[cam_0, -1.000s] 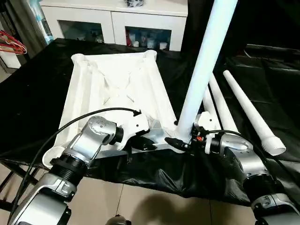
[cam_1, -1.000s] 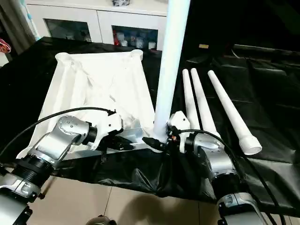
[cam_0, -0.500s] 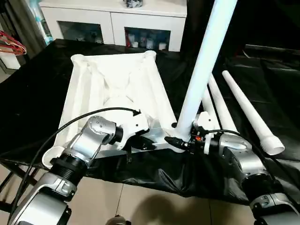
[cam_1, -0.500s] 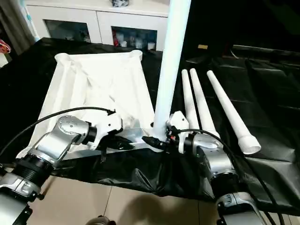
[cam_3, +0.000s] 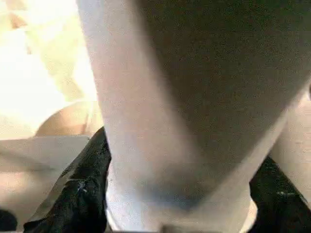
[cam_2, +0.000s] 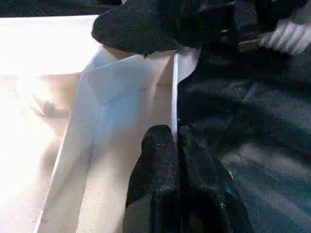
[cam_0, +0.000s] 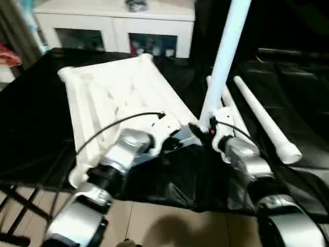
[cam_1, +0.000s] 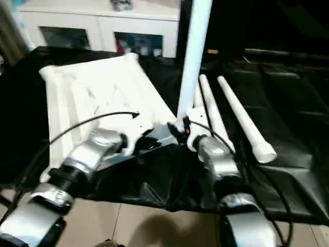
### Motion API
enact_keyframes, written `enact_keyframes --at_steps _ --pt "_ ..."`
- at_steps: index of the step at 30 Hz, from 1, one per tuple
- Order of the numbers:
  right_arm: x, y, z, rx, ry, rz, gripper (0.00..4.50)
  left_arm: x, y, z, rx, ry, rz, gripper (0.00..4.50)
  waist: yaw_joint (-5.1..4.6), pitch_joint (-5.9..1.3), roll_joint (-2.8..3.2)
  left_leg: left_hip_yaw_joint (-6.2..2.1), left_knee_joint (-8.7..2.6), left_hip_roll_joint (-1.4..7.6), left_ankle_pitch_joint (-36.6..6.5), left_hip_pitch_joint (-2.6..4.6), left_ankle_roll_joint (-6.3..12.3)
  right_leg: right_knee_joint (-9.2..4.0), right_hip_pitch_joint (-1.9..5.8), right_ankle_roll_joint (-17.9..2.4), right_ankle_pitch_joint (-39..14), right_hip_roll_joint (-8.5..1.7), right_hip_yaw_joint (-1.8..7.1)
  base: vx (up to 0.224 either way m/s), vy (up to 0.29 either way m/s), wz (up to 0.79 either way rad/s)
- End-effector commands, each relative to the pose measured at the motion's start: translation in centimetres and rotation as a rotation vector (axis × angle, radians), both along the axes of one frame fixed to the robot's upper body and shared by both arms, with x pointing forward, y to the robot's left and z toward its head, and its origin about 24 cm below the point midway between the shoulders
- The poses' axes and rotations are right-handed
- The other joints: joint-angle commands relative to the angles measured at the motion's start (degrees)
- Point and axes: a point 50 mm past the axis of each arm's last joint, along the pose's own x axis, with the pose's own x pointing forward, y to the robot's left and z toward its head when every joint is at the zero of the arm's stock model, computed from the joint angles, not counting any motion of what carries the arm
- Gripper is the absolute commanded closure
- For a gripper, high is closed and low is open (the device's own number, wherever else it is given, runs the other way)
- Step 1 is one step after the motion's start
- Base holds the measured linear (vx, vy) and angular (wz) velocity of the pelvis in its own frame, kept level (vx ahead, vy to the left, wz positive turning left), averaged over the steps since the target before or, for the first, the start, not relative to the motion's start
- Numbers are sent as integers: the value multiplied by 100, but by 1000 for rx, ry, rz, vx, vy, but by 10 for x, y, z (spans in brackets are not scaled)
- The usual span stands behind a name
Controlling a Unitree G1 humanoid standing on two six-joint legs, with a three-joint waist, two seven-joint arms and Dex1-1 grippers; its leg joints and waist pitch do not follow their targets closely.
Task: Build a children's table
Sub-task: Rotate leg to tighten
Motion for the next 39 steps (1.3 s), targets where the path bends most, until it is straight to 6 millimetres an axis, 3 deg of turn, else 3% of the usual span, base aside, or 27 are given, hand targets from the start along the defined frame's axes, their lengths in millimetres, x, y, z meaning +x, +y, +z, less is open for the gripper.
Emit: enact_keyframes --at_steps 1,6,11,16,23,34,39 --pt "-20 46 -27 8 130 170 115 -1 -24 14 -51 -77 -47 450 15 -374 -26 -209 -369 357 -900 40 325 -503 308 -980 -1390 -633 368 0 0 0" --pt "-17 39 -22 64 109 190 72 -7 -15 14 -75 -72 -156 450 -27 -353 -31 -221 -393 379 -1105 42 340 -534 299 -927 -1681 -636 366 0 0 0" --pt "-22 29 -19 33 78 343 57 -16 0 13 -78 -36 -271 450 -58 -362 -23 -216 -391 393 -1010 30 423 -474 308 -1067 -1309 -631 377 0 0 0" --pt "-33 17 -16 28 62 535 57 -20 18 11 -47 -6 -334 450 1 -353 0 -203 -397 425 -1034 58 441 -468 291 -1101 -1262 -620 382 0 0 0" --pt "-46 -2 -1 58 58 779 57 -25 41 13 -3 60 -431 450 110 -348 -23 -200 -401 441 -1030 50 434 -466 290 -998 -1475 -624 386 0 0 0" --pt "-62 -8 -1 18 127 966 156 -28 57 14 43 118 -513 450 193 -336 -59 -200 -412 432 -1049 72 349 -504 264 -880 -1785 -633 389 0 0 0" --pt "-66 -6 -1 27 140 985 166 -26 63 16 65 119 -510 450 196 -337 -49 -204 -417 439 -1069 78 327 -501 256 -907 -1748 -636 388 0 0 0"
